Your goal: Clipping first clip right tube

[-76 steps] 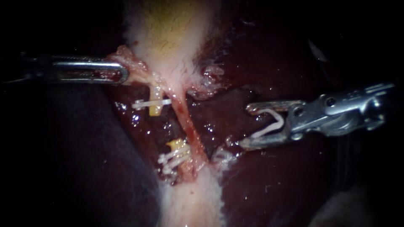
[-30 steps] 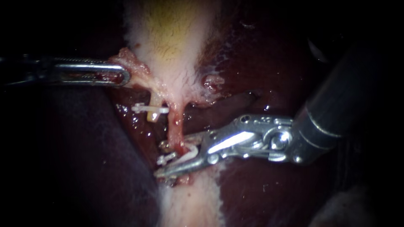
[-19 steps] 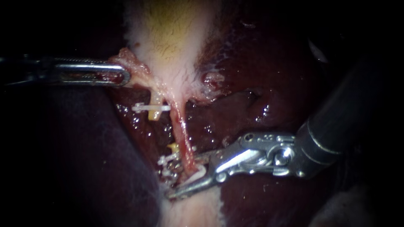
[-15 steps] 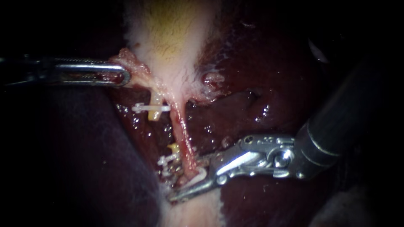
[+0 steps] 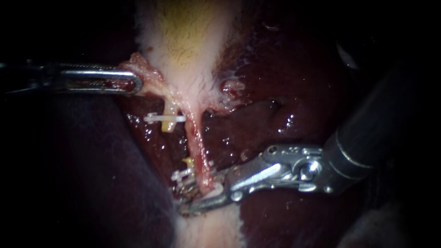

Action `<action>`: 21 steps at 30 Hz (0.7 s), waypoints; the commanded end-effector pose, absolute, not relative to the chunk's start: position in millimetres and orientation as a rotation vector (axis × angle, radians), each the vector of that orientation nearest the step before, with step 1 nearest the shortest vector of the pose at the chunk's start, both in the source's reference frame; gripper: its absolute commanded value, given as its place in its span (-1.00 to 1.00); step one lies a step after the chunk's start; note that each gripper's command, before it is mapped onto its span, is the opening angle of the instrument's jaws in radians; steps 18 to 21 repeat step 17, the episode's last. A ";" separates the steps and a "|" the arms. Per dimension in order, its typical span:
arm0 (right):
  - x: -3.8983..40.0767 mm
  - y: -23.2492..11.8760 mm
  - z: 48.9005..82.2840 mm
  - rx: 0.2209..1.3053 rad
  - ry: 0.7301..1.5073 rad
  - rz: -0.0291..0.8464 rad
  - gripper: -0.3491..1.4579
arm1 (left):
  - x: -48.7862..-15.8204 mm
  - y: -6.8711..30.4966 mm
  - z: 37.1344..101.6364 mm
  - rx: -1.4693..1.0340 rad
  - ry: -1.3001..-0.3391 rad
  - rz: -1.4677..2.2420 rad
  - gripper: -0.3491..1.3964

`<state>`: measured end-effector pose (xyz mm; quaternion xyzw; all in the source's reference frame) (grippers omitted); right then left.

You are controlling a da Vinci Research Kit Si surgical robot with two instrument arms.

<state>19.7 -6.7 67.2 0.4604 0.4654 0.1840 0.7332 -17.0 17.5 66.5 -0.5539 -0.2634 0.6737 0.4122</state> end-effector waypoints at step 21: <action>18.7 -6.9 67.4 1.042 0.955 0.464 -1.00 | -17.0 17.6 66.6 -1.393 -0.663 1.695 -1.00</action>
